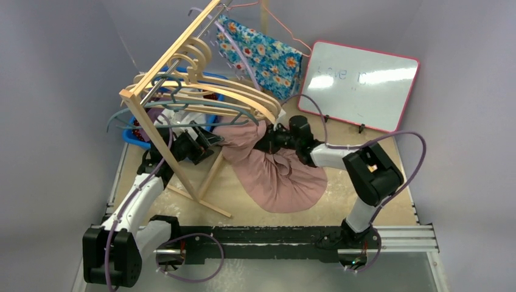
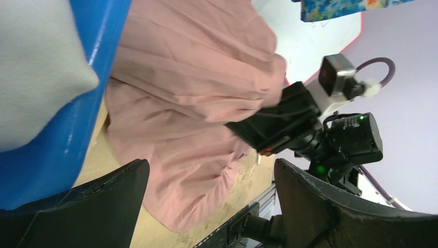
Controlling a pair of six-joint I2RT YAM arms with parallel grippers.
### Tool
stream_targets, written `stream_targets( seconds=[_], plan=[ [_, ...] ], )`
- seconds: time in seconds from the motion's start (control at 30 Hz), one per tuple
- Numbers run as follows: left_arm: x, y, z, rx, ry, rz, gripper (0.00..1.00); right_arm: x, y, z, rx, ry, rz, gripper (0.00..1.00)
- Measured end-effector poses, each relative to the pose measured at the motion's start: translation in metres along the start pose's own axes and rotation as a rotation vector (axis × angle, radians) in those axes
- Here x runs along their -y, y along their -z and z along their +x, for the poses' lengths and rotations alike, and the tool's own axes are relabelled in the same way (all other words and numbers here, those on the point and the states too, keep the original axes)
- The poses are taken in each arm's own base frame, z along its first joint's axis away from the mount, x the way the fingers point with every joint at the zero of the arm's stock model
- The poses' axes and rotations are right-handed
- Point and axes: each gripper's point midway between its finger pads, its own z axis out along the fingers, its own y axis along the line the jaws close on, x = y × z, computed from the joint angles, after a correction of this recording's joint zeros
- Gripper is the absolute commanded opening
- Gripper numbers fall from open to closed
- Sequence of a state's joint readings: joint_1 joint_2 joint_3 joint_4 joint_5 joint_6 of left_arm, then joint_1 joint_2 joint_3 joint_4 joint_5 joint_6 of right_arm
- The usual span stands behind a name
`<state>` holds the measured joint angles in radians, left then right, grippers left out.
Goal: Remove the skirt from the hanger
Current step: Pick up the skirt from the center of the board.
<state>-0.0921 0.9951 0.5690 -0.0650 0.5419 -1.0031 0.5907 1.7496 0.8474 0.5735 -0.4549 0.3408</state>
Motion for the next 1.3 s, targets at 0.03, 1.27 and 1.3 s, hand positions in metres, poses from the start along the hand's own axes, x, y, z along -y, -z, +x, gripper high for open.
stream_targets(
  seconds=[0.03, 1.27, 1.3],
  plan=[
    [0.001, 0.0, 0.001, -0.001, 0.003, 0.009, 0.91, -0.008, 0.005, -0.011, 0.034, -0.026, -0.054, 0.0],
    [0.054, 0.003, 0.015, 0.044, 0.025, 0.192, 0.0, -0.16, 0.037, -0.061, 0.095, 0.022, -0.548, 0.56],
    [0.057, 0.009, 0.01, 0.067, 0.025, 0.207, 0.0, -0.153, 0.042, -0.066, 0.113, 0.025, -0.524, 0.57]
  ],
)
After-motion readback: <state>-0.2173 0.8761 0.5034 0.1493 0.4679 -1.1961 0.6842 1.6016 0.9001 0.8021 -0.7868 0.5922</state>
